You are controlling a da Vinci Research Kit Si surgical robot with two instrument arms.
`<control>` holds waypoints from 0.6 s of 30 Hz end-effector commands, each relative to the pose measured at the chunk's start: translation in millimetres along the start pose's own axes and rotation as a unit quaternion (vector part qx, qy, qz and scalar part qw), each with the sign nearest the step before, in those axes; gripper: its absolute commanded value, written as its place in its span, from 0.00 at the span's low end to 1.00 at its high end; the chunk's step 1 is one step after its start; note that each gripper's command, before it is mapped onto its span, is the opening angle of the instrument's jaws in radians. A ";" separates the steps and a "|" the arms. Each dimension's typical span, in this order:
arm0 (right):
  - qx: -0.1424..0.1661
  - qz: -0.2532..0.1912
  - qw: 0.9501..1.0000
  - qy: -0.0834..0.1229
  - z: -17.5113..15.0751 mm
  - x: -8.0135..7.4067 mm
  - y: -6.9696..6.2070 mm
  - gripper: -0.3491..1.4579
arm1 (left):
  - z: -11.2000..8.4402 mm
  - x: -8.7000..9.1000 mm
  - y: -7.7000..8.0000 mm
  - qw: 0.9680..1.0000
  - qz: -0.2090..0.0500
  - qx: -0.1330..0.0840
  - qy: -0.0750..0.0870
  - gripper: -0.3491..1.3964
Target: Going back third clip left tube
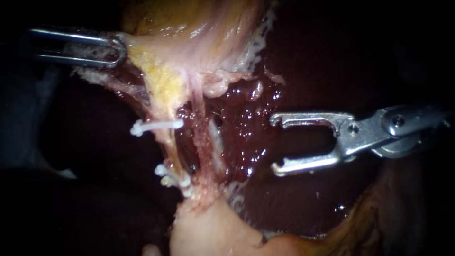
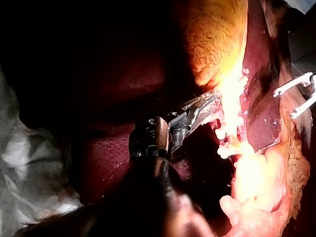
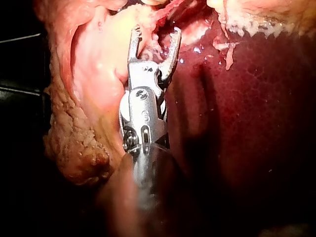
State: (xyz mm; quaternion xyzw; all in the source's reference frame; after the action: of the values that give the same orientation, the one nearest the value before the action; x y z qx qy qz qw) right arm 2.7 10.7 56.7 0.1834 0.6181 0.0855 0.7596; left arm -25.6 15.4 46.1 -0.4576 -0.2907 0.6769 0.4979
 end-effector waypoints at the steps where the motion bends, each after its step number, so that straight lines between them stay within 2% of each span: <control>1: 0.000 0.000 1.000 0.000 0.0 0.0 0.0 0.47 | 0.3 -0.2 -0.2 1.000 0.000 0.002 0.001 0.00; 6: 0.000 0.000 1.000 0.000 0.0 0.0 0.0 0.47 | 2.1 -0.8 -1.1 1.000 0.003 0.004 0.004 0.00; 18: 0.000 0.000 1.000 0.000 0.0 -0.1 -0.1 0.47 | 6.8 -1.9 -2.0 1.000 0.008 0.005 -0.008 0.00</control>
State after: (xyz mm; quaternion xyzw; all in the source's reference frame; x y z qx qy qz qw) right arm 2.6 10.5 56.7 0.1835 0.6183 0.0849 0.7595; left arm -30.9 14.8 51.3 -0.4529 -0.2877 0.6860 0.4914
